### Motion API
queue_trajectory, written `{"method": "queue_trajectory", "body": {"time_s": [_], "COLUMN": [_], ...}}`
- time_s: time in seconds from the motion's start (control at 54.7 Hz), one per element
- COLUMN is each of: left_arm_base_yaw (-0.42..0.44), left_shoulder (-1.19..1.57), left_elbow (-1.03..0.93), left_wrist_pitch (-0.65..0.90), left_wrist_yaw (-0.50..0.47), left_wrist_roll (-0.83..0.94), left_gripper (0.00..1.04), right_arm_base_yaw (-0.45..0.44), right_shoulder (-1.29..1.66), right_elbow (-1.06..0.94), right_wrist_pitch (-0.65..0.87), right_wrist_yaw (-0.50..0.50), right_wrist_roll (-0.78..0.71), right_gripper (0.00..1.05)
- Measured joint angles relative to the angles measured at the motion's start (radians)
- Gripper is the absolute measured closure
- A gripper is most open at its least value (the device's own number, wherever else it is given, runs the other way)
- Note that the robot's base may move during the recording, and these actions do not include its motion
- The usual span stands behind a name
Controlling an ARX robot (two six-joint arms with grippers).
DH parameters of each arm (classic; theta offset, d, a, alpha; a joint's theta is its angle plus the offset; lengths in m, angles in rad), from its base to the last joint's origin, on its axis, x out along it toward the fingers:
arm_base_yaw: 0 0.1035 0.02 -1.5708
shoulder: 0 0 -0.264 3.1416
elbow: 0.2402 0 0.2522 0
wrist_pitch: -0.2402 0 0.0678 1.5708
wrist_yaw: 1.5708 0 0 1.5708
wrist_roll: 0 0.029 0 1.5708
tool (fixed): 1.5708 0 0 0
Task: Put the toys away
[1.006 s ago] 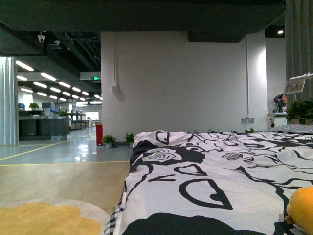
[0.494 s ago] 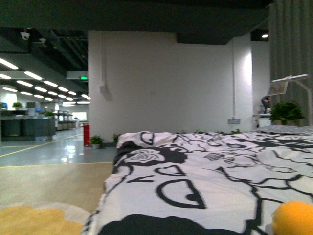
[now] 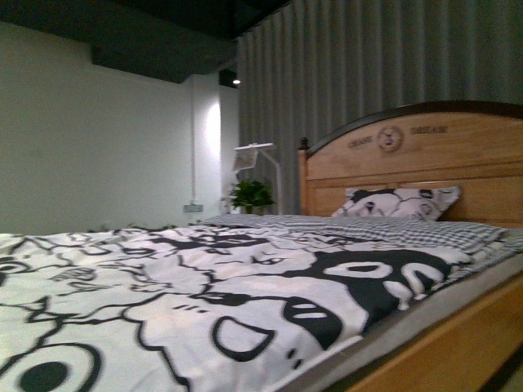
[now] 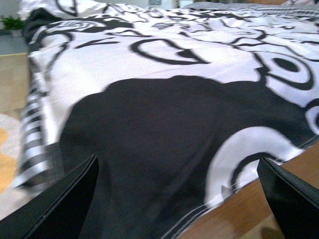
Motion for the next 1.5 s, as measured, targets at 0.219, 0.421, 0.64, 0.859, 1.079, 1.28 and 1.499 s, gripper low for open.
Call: {"method": "queue_trajectory", "body": {"time_s": [0.219,0.421,0.64,0.859,1.079,1.28,1.499], "left_arm_base_yaw": [0.000,0.000,0.000,0.000,0.000,0.001,0.001], "left_shoulder": [0.000,0.000,0.000,0.000,0.000,0.000,0.000], "left_elbow": [0.000,0.000,0.000,0.000,0.000,0.000,0.000], "left_wrist_pitch": [0.000,0.000,0.000,0.000,0.000,0.000,0.000], "left_wrist_yaw": [0.000,0.000,-0.002,0.002,0.005,0.000,0.001], "left_wrist_roll": [0.000,0.000,0.000,0.000,0.001,0.001,0.001], "left_gripper": [0.06,0.06,0.06,0.06,0.06,0.06,0.06], "right_arm_base_yaw": [0.000,0.000,0.000,0.000,-0.001,0.000,0.000], "right_shoulder": [-0.001,0.000,0.000,0.000,0.000,0.000,0.000], "right_elbow": [0.000,0.000,0.000,0.000,0.000,0.000,0.000], "right_wrist_pitch": [0.000,0.000,0.000,0.000,0.000,0.000,0.000], "right_wrist_yaw": [0.000,0.000,0.000,0.002,0.010,-0.004,-0.003], "right_wrist_roll": [0.000,0.000,0.000,0.000,0.000,0.000,0.000], "right_gripper": [0.98,0.98,0.98,0.98,0.98,0.98,0.98]}}
